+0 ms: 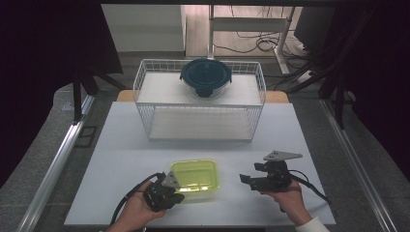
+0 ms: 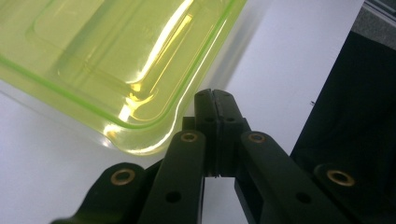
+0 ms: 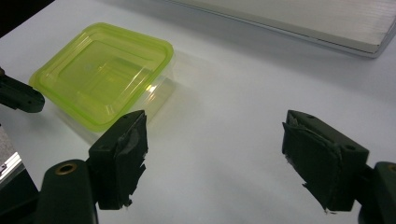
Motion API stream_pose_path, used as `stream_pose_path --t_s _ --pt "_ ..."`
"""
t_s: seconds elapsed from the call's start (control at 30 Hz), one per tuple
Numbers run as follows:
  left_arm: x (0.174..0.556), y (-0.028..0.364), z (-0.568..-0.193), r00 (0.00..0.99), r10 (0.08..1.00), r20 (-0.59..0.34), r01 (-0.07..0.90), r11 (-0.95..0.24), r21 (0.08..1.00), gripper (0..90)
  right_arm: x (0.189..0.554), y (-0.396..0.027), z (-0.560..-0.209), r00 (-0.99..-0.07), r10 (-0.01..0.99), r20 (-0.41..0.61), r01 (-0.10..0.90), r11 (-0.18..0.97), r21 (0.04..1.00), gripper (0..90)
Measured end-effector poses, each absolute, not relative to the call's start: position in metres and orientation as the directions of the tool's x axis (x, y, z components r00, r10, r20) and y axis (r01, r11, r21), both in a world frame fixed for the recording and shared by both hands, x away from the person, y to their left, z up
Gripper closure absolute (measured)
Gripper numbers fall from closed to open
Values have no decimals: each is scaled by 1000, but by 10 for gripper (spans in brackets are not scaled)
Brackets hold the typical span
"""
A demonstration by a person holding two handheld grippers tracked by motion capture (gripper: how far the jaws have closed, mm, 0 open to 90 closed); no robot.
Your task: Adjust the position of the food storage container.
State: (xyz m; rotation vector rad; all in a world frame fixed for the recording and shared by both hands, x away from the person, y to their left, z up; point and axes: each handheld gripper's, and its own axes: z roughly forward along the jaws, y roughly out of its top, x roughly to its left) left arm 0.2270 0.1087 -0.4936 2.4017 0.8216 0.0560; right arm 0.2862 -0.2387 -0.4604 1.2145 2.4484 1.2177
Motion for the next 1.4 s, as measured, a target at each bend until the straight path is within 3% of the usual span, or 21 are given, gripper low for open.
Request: stream_pose_path --t_s 0.4,0.57,0.67,0.8,0.93,1.2,1.4 --pt "224 114 -484 812 556 -178 543 -606 581 900 286 -239 -460 -660 720 211 601 338 725 218" --pt "223 134 -461 761 617 -202 564 -473 677 895 284 -238 -451 -673 695 254 600 312 737 226" --pt "226 149 -458 682 696 -223 597 -354 720 772 279 -231 -444 -703 670 240 572 333 749 227" --pt "235 164 -461 596 751 -285 650 -243 720 486 275 -221 -440 -731 636 245 556 349 755 227" --pt "245 174 -468 532 780 -329 693 -178 699 336 278 -210 -442 -735 618 280 578 354 735 227" --pt "250 181 -473 497 786 -369 725 -142 674 230 287 -204 -443 -704 631 328 618 315 720 231" --pt "250 184 -475 475 783 -402 740 -108 664 225 287 -200 -443 -704 622 341 622 310 719 234"
